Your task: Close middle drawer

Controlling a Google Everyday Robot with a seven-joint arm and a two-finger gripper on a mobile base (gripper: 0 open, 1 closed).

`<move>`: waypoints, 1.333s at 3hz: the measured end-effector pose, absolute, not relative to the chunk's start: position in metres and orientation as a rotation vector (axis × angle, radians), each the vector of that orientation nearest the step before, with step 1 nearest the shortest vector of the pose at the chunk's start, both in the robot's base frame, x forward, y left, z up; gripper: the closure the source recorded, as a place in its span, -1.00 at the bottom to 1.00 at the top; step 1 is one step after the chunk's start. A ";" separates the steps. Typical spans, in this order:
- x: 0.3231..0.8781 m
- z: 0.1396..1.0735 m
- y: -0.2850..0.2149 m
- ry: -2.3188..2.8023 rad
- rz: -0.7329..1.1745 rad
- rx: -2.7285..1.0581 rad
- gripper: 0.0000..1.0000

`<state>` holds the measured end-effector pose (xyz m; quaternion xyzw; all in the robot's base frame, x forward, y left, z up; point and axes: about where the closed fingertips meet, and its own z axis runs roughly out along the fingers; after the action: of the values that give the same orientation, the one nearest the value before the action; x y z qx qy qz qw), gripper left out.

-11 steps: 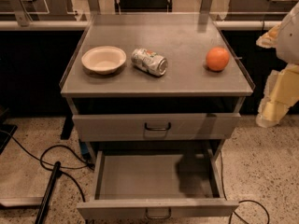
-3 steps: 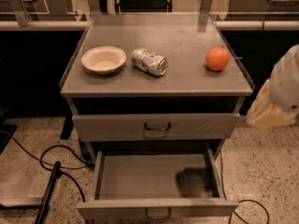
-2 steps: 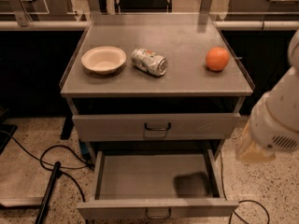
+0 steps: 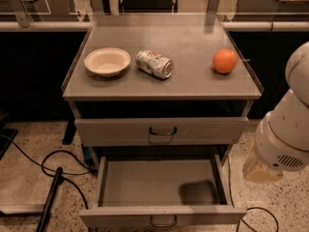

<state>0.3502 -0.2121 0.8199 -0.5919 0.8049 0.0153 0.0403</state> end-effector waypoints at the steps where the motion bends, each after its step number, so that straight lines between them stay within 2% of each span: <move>1: 0.338 0.794 -0.207 2.476 0.108 -1.803 1.00; 3: 0.300 0.647 -0.170 2.594 0.295 -1.877 1.00; 4: 0.300 0.604 -0.154 2.614 0.362 -1.920 1.00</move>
Offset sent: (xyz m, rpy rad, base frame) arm -0.0805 0.0494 -0.2206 0.0523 0.3055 -0.0132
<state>0.2997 -0.1535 0.6041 -0.5872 0.7995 0.1107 -0.0611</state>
